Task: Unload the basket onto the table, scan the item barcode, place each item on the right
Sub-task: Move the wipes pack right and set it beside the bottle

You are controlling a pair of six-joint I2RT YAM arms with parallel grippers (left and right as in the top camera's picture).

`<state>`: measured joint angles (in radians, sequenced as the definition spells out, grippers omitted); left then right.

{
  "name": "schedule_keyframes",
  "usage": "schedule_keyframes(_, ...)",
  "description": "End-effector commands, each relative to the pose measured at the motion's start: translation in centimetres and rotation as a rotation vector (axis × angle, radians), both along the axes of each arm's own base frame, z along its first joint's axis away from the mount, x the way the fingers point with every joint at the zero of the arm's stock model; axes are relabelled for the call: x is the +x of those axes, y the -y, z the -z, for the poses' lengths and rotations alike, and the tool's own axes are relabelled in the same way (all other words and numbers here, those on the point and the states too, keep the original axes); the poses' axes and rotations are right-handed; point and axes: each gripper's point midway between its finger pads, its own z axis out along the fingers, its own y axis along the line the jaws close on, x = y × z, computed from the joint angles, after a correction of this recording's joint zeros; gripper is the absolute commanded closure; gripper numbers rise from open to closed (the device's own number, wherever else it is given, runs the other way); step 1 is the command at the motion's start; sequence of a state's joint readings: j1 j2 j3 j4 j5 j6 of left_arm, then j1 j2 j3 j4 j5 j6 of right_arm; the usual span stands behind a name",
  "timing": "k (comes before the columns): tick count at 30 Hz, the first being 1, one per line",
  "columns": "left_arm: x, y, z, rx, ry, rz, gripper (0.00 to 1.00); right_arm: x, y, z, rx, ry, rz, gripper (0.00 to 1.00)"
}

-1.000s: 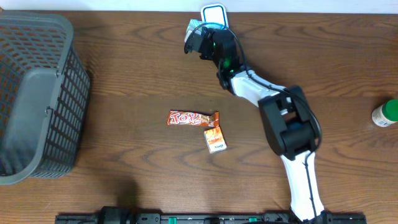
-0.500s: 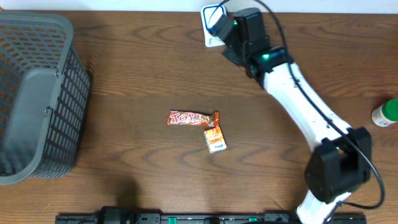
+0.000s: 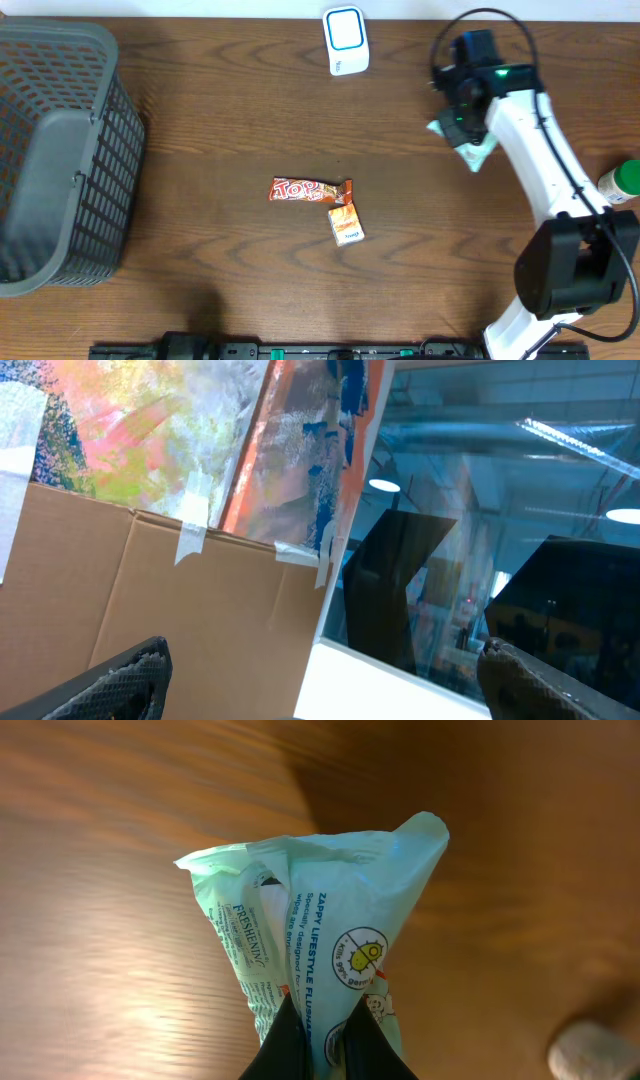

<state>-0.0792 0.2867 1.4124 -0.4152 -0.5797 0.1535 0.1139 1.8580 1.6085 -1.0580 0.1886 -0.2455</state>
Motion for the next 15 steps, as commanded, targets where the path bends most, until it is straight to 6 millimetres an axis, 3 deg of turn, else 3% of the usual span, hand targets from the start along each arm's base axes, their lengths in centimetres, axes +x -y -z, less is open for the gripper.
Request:
schedule_keyframes(1,-0.4,-0.1,0.0,-0.009,0.011,-0.010,0.02,-0.7,6.3,0.5,-0.028,0.004,0.183,0.99)
schedule_keyframes(4,-0.4,-0.1,0.0,-0.009,0.011,-0.010,0.02,-0.6,11.4,2.0,-0.010,0.058,0.348,0.99)
schedule_keyframes(9,-0.4,-0.1,0.0,-0.009,0.011,-0.010,0.02,-1.4,17.0,5.3,0.024,0.135,0.486,0.99)
schedule_keyframes(15,-0.4,-0.1,0.0,-0.009,0.011,-0.010,0.02,-3.2,21.0,8.4,0.022,0.197,0.597,0.99)
